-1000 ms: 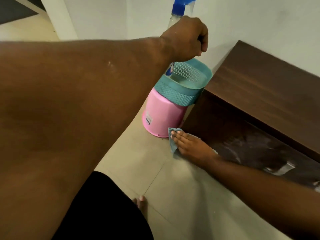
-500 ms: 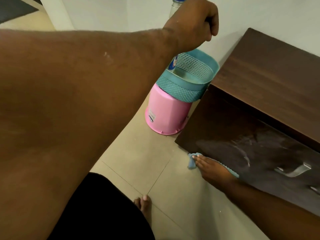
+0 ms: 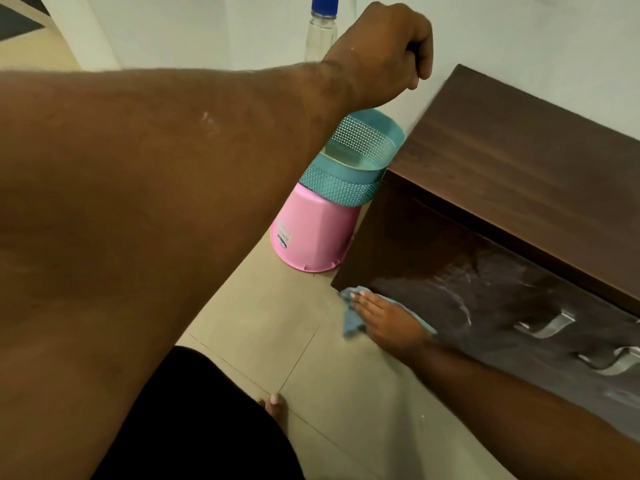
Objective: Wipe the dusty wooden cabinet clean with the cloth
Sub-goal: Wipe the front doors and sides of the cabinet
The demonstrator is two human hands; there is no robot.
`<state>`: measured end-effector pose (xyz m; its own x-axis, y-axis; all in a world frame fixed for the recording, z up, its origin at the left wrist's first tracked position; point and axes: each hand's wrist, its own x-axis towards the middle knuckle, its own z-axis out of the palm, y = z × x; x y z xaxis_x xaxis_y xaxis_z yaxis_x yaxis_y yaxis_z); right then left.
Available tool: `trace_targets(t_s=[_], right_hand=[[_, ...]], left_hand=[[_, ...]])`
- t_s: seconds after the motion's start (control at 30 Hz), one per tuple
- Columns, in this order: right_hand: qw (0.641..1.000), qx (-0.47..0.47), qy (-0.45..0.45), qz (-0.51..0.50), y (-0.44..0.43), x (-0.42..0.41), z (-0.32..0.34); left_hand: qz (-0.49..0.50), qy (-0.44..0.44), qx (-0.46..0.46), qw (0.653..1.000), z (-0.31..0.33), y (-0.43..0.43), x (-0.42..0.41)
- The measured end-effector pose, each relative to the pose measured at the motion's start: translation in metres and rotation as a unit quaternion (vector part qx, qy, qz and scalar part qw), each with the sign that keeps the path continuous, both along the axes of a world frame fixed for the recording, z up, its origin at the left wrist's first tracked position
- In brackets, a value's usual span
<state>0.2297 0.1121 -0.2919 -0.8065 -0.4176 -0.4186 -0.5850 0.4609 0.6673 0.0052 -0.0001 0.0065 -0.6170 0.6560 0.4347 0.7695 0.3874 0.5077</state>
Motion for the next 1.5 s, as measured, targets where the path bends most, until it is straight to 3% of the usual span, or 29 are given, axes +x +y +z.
trace_targets(t_s=[0.1,0.2,0.27,0.33,0.43,0.53,0.6,0.7,0.87,0.93,1.03,1.13,1.27,1.4,1.5], right_hand=[[0.996,0.048,0.072,-0.016,0.05,0.065,-0.011],[0.994,-0.02,0.1,-0.035,0.069,0.102,-0.026],[0.99,-0.074,0.111,-0.053,0.06,0.09,-0.026],[0.99,-0.091,0.066,-0.091,0.037,0.051,-0.01],[0.99,-0.137,0.024,-0.039,-0.006,-0.005,0.001],[0.992,-0.086,-0.004,-0.089,-0.036,-0.042,-0.005],[0.996,-0.063,0.017,-0.056,-0.04,-0.043,-0.012],[0.999,-0.017,-0.005,-0.031,-0.012,-0.01,-0.016],[0.993,-0.106,-0.02,-0.045,0.078,0.089,-0.012],[0.996,-0.086,-0.025,-0.023,0.109,0.127,-0.008],[0.985,-0.124,-0.037,-0.113,0.121,0.15,-0.012],[0.983,-0.13,0.007,-0.133,0.108,0.134,-0.011],[0.983,-0.185,0.009,-0.011,0.064,0.07,-0.003],[0.985,-0.162,0.058,-0.012,-0.004,-0.007,0.015],[0.993,-0.103,0.045,-0.036,-0.02,-0.025,0.026]], left_hand=[[0.012,-0.001,0.006,1.0,0.001,-0.005,-0.004],[0.013,-0.003,0.011,1.0,-0.001,-0.009,-0.009],[0.018,-0.001,0.009,1.0,-0.003,-0.01,-0.011],[0.019,-0.007,0.015,1.0,-0.005,-0.007,-0.011],[0.012,-0.013,0.039,0.999,-0.005,0.005,-0.005],[-0.002,-0.001,0.04,0.999,-0.004,0.02,0.003],[-0.008,-0.011,0.042,0.999,-0.005,0.025,0.004],[0.002,-0.045,0.061,0.997,-0.007,0.025,0.002],[0.006,-0.066,0.064,0.996,-0.011,0.027,-0.003],[0.002,-0.068,0.065,0.996,-0.011,0.03,-0.003],[-0.004,-0.057,0.067,0.996,-0.011,0.036,0.001],[-0.013,-0.04,0.058,0.997,-0.009,0.039,0.002],[-0.006,-0.036,0.066,0.997,-0.002,0.041,0.006],[0.019,-0.037,0.089,0.995,0.006,0.046,0.015],[0.019,-0.045,0.083,0.995,0.009,0.044,0.018]])
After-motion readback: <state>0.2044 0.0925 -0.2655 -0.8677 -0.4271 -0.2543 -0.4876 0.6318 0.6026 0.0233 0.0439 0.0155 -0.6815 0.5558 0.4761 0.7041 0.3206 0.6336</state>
